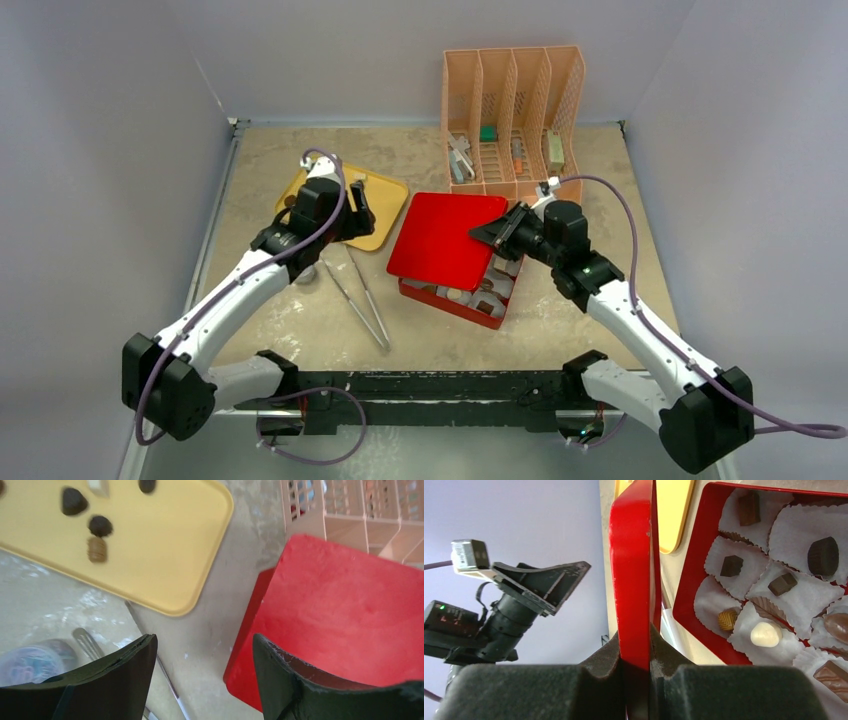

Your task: Pack the chocolate

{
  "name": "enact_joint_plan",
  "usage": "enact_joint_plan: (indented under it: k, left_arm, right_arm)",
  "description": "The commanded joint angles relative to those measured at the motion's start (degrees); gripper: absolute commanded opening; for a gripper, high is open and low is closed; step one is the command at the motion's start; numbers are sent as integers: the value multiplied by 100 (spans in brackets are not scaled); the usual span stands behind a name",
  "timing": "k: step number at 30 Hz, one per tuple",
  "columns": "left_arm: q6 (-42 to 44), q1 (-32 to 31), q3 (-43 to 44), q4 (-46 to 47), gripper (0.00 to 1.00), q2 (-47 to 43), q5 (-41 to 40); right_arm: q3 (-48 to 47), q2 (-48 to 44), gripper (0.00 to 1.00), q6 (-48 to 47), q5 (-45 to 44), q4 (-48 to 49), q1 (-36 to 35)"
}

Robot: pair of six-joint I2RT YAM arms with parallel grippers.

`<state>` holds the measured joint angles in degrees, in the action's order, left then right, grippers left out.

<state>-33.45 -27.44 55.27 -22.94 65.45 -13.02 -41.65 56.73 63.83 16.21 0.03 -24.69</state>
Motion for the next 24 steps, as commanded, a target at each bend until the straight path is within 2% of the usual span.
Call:
enact_joint_plan:
  k: [1,9,17,24]
  left_arm:
    - [-176,2,-73,537,67,314,840]
    - [-248,2,-407,1289,64,1057,1692]
    - [-177,2,-633,1897,68,1349,1919]
    - [-157,2,-510,1938,64,1857,2273]
  right_arm:
    - [82,-44,0,313,-187,734,40]
    - [548,148,0,478,58,1130,232]
    - [848,206,0,488,513,1154,580]
    - [1011,226,10,345,834,978,830]
